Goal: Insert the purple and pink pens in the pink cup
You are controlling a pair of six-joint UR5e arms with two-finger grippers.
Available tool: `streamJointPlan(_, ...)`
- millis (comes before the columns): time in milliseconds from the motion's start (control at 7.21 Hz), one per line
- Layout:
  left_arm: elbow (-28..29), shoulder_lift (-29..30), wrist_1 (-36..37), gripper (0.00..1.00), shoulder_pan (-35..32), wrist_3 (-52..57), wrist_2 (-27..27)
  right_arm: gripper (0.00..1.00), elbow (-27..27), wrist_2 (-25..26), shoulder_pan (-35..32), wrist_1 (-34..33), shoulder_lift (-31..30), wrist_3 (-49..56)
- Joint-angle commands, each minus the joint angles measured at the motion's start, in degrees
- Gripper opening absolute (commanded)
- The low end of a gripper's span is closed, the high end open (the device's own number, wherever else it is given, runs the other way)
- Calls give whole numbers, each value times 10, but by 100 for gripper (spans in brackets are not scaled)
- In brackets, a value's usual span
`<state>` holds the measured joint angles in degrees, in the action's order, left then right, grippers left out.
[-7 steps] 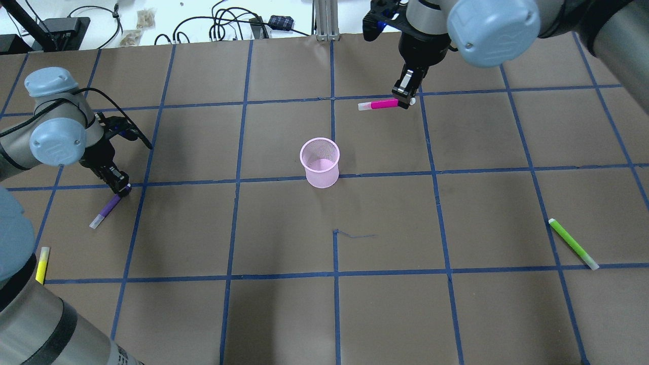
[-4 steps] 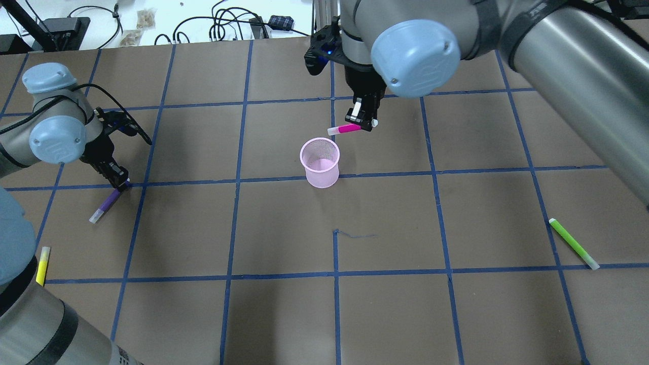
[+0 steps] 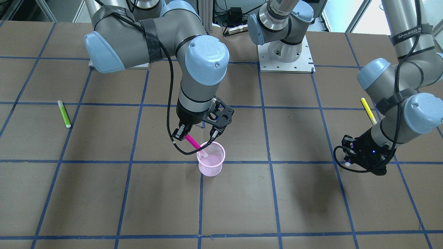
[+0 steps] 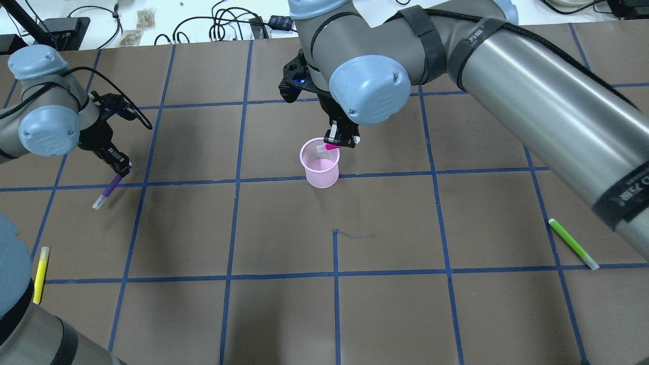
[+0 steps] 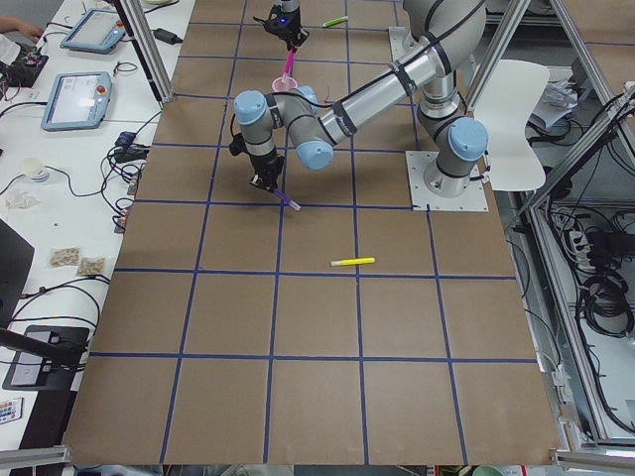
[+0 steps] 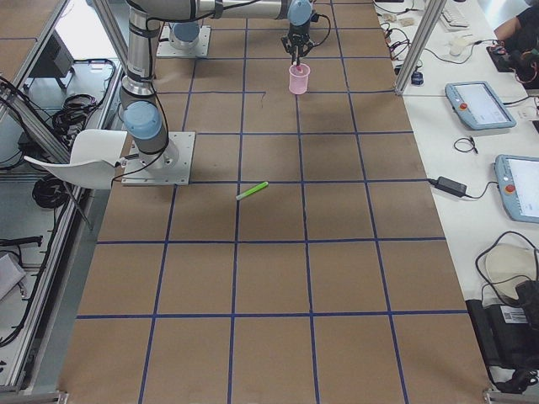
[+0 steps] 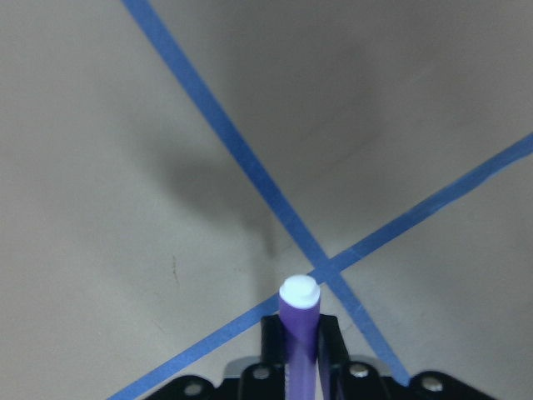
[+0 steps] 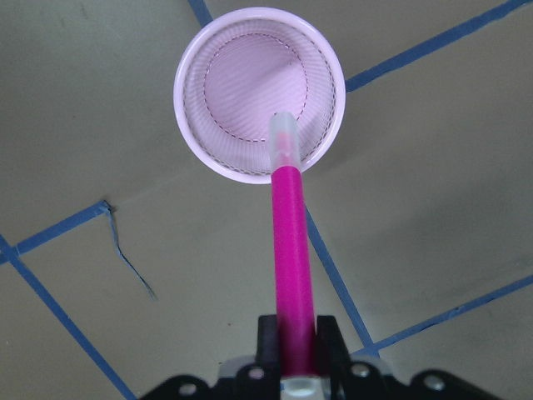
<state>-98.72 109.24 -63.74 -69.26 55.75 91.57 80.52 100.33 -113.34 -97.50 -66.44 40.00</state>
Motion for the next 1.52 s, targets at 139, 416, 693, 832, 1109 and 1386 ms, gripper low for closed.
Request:
streamJointPlan(139,-1,-67,-2,0,-7,-6,-102,71,2,-2,-3,-6,19,-3)
streamJointPlan(416,-1,-89,-6,0,-7,-26,-126,100,-7,-6,8,-57,10,-30)
streamJointPlan(693,1,-116,-4,0,-49,-88,-158,100,-11,-60,56,-88,-20,-135)
streamJointPlan(832,7,-117,9,0,-101,-169,-158,100,-7,-82,102,-81,-61,-136)
streamJointPlan(1109,46,-95,36,0,-196,-354,-159,100,0,-127,203,15,-133,-189)
streamJointPlan(1386,34,-60,172,0,-263,-482,-157,100,1,-124,238,96,-176,-247)
